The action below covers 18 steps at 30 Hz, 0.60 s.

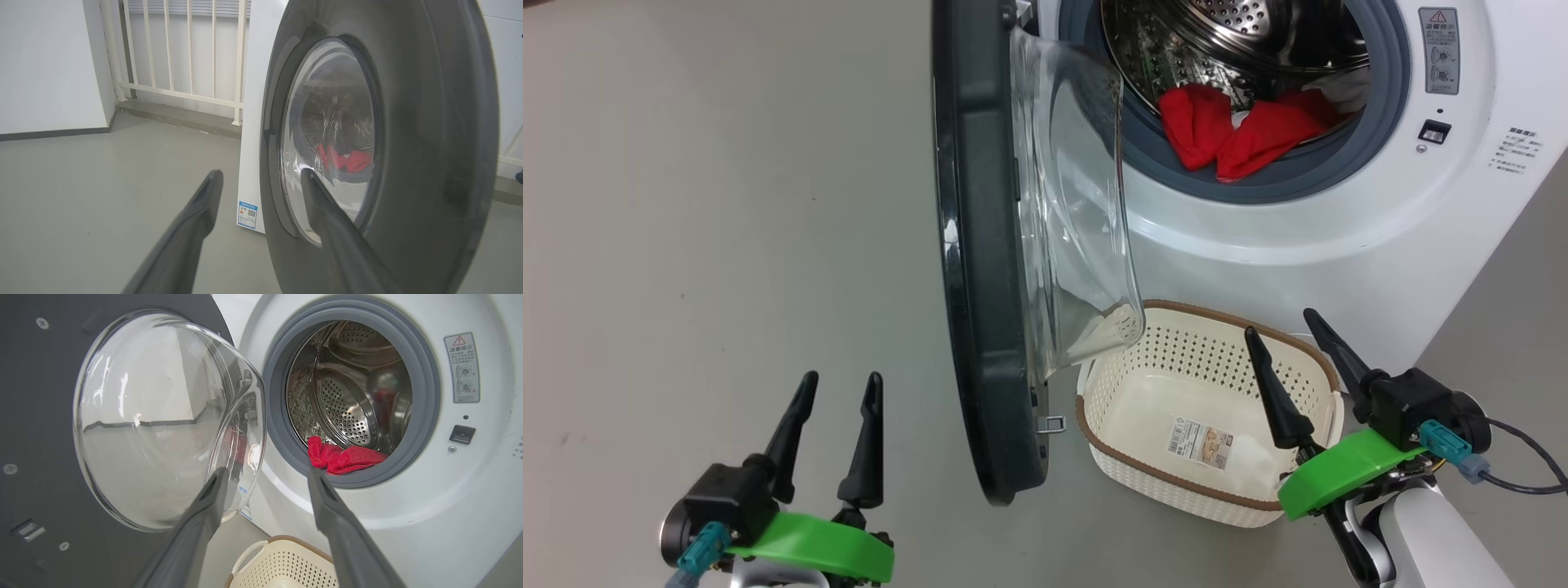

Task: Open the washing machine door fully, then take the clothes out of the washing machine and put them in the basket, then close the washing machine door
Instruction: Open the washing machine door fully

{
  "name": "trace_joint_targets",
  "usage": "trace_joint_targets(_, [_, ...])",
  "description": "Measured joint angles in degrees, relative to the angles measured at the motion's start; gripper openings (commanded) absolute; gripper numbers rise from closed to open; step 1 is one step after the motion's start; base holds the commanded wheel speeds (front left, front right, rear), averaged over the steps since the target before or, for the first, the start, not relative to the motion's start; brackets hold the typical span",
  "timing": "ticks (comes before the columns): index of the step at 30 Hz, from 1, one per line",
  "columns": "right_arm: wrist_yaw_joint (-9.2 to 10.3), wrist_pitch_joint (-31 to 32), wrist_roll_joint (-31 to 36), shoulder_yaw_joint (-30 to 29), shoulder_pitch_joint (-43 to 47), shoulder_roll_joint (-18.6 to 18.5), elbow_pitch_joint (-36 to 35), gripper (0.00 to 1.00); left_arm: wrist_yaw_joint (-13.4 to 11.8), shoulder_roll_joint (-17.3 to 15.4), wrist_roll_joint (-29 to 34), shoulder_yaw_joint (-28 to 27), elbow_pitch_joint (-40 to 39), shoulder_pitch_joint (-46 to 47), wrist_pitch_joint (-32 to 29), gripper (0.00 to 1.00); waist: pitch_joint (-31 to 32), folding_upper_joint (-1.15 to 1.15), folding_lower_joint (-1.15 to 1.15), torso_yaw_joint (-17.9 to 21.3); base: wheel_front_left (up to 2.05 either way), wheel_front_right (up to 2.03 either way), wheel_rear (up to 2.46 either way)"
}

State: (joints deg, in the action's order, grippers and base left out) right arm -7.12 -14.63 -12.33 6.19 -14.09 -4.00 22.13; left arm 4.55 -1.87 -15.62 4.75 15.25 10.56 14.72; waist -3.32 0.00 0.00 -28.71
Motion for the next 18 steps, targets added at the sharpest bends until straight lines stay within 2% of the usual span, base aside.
trace_joint_targets(18, [-0.01,0.0,-0.4,0.1,0.1,0.6,0.5,1.0,-0.7,0.0,0.0,-0.4,1.0,0.0,0.0,1.0,0.5,0.0,0.0,0.0,0.0,0.0,0.0])
